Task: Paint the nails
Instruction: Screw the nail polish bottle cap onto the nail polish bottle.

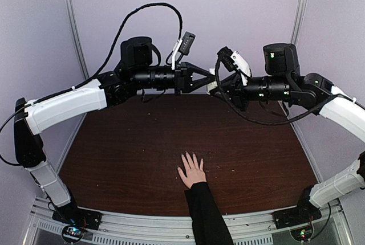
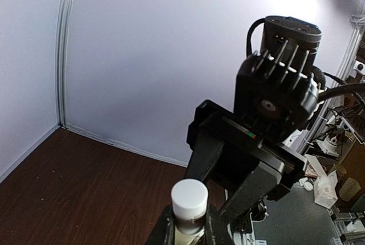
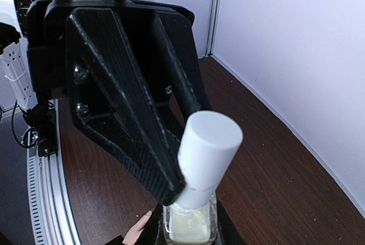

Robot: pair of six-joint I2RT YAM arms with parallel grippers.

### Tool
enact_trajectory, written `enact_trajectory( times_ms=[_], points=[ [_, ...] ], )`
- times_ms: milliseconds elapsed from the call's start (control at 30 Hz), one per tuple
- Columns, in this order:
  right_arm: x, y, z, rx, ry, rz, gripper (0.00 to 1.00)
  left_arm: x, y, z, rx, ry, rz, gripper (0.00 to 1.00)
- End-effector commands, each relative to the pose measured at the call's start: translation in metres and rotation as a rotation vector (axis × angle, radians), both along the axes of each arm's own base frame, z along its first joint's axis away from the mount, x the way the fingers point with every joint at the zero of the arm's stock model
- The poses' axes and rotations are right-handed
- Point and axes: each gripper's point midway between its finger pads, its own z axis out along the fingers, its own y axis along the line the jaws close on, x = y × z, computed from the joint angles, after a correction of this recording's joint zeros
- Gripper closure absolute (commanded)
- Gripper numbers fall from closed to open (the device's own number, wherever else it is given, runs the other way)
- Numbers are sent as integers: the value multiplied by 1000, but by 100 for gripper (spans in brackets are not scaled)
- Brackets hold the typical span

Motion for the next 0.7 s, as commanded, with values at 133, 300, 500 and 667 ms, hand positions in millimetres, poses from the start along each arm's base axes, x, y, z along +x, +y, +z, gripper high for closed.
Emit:
enact_trajectory(
  times_ms=[133,300,500,667],
  points=[
    [-47,17,67,195,-135,268,100,-31,-11,-33,84,-6,-193,89],
    [-56,18,71,215,-134,327,100,-38,-9,-39,119,-31,-237,88],
    [-56,17,68,211,-131,323,100,-34,-4,-36,106,-24,-229,78],
    [-50,13,60,189,-130,284,100,-28,7,-25,84,-40,-183,62]
  ],
)
